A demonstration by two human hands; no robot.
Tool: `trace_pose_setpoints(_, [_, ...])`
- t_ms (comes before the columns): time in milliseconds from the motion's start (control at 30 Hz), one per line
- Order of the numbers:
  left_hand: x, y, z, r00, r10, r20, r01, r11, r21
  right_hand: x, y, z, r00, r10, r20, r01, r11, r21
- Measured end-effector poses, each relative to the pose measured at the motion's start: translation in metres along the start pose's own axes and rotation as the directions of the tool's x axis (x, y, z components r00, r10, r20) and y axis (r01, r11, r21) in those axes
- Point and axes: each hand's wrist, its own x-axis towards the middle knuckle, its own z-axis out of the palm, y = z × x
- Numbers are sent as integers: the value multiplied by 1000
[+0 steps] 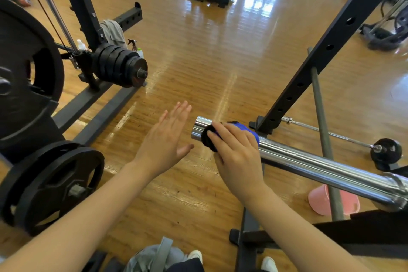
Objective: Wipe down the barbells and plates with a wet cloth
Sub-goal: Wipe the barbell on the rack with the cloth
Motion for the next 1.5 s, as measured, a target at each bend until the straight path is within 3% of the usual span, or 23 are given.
trace_pose_setpoints(133, [-1, 9, 0, 1000, 20, 17, -20, 1000, -21, 10, -5, 5, 997, 74, 34, -73, 997, -33])
trace_pose_setpoints(300, [3, 11, -4, 999, 24, -23, -25, 997, -70, 22, 1, -18, 994, -7, -105, 30, 976, 217])
trace_pose_setpoints(367, [5, 12, -3, 999, 33, -41, -37, 994, -98, 33, -1, -20, 995, -45, -93, 67, 965, 253])
trace_pose_setpoints(467, [6, 12, -3, 998, 44, -34, -48, 991, -122, 33, -9, -8, 998, -39, 40, 32, 988, 152])
trace_pose_setpoints(600, [7, 9, -4, 998, 64, -14, -65, 995, -79, 18, -17, -7, 984, 111, 138, -115, 993, 19])
trace_pose_setpoints(767, [7, 10, -5, 997, 64, -32, -65, 996, -57, 13, -13, -7, 975, 211, 76, -218, 970, 108])
trace_pose_setpoints(1000, [10, 6, -1, 971, 236, 42, -239, 965, 108, 31, -13, -34, 973, 162, -165, -120, 963, 240])
trace_pose_setpoints(1233, [23, 15, 10, 987, 160, -34, -157, 985, 75, 21, 0, -27, 981, 173, -91, -157, 975, 159])
trace_pose_setpoints(1367, [31, 16, 9, 988, 139, -68, -135, 989, 57, 28, -21, -16, 988, 148, -50, -135, 971, 197])
trace_pose_setpoints(1500, [47, 19, -5, 980, 114, 163, -120, 993, 24, 30, -16, -25, 973, 229, -33, -217, 953, 212])
